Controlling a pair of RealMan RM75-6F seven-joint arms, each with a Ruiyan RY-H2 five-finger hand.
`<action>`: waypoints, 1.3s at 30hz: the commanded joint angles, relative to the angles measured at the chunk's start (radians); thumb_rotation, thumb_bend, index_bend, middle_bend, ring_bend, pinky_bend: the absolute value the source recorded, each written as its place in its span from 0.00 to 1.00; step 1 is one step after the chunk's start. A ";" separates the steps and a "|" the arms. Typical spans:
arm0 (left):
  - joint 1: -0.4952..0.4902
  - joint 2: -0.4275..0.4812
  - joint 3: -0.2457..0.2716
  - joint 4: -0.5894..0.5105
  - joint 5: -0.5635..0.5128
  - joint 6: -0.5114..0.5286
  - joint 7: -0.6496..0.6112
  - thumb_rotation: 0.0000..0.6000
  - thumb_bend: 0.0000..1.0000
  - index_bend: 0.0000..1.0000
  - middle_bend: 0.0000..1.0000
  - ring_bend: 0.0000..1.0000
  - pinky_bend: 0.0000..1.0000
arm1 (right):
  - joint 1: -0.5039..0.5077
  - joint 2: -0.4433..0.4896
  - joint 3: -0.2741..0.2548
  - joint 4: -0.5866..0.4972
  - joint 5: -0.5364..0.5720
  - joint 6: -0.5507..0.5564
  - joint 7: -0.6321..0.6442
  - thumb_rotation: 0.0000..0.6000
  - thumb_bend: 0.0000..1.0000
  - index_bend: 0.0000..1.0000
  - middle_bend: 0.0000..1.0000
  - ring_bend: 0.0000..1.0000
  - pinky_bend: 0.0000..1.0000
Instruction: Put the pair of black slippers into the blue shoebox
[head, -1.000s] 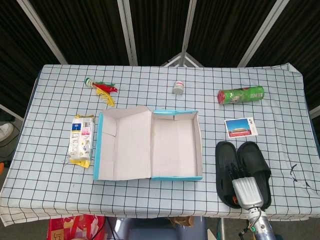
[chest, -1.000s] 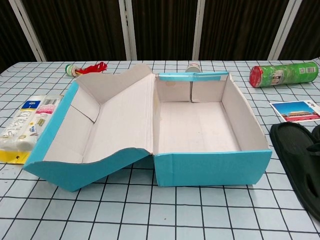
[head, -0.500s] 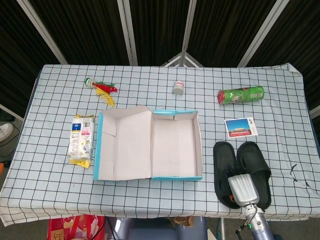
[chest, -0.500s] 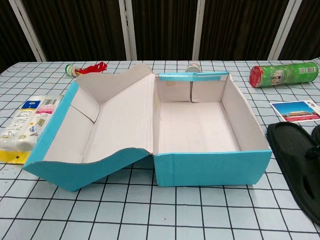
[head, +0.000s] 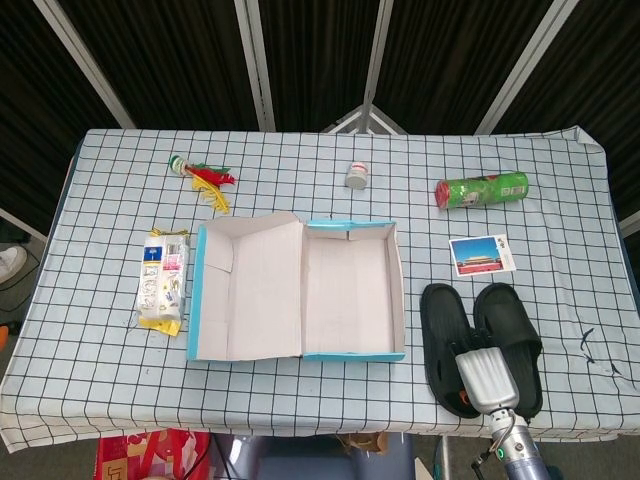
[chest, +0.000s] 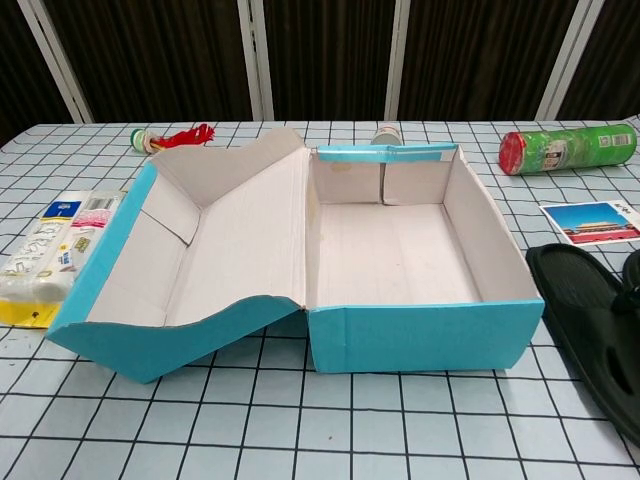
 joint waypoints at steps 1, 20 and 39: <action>0.000 0.000 0.000 0.000 0.001 0.000 0.000 1.00 0.39 0.09 0.01 0.05 0.10 | 0.003 0.008 -0.002 -0.011 0.002 0.001 -0.003 1.00 0.44 0.45 0.37 0.17 0.16; 0.008 0.008 -0.004 0.001 -0.005 0.008 -0.026 1.00 0.38 0.09 0.01 0.05 0.10 | 0.032 0.173 0.076 -0.218 0.037 0.058 0.043 1.00 0.44 0.47 0.39 0.18 0.16; 0.012 0.013 -0.005 0.002 -0.002 0.014 -0.043 1.00 0.39 0.09 0.01 0.05 0.10 | 0.333 0.687 0.395 -0.500 0.771 -0.497 0.585 1.00 0.69 0.57 0.48 0.32 0.18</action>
